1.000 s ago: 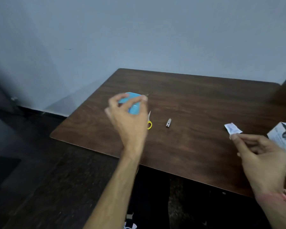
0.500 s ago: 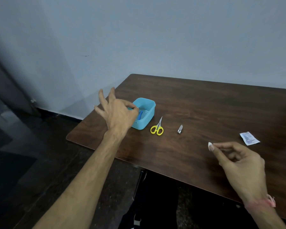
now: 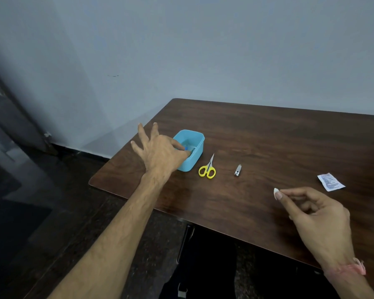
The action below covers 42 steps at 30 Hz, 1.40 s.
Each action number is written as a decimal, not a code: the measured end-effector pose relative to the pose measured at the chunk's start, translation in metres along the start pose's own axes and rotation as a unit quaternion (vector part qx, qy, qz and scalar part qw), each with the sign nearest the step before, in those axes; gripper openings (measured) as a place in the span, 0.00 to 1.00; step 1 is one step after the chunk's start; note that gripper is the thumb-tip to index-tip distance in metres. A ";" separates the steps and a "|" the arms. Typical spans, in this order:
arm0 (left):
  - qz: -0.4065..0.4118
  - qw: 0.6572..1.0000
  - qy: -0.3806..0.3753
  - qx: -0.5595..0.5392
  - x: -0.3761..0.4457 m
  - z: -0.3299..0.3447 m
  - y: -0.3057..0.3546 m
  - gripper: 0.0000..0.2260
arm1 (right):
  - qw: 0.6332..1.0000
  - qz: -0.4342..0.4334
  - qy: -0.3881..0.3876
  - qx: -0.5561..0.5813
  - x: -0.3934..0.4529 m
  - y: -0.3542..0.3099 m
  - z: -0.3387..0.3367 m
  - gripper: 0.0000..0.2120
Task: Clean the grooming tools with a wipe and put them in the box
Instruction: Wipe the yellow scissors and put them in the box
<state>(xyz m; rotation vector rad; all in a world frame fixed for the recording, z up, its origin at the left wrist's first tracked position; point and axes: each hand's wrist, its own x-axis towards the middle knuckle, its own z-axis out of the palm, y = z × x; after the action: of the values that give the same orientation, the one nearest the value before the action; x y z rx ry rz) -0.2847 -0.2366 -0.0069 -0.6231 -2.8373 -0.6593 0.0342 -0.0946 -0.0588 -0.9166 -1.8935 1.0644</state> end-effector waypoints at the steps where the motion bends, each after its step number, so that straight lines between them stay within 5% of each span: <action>1: -0.002 1.000 0.001 -0.016 -0.001 -0.002 0.001 0.12 | 1.000 0.001 0.001 0.001 0.000 0.000 0.000 0.05; 8: 0.117 0.966 0.199 -0.119 -0.060 0.004 0.020 0.07 | 1.000 0.006 0.009 0.011 0.001 0.000 0.002 0.04; 14: 0.114 0.993 -0.001 -0.017 -0.090 0.026 0.035 0.09 | 1.000 0.011 0.012 0.012 0.001 0.002 0.002 0.04; 28: 0.072 0.993 -0.070 -0.058 -0.107 0.009 0.019 0.09 | 0.999 0.008 0.018 0.040 0.002 0.009 0.001 0.05; 35: 0.070 0.990 -0.121 -0.017 -0.122 -0.003 0.007 0.19 | 0.999 -0.010 0.001 0.050 0.002 0.011 0.003 0.04; 42: 0.012 0.966 -0.232 -0.116 -0.118 -0.007 0.011 0.13 | 0.982 -0.040 -0.161 0.091 -0.006 0.009 0.006 0.06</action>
<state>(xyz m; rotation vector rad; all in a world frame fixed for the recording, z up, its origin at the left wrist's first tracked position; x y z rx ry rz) -0.1734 -0.2737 -0.0256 -0.9625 -3.1902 -0.9643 0.0337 -0.0980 -0.0704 -0.5858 -2.0294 1.3766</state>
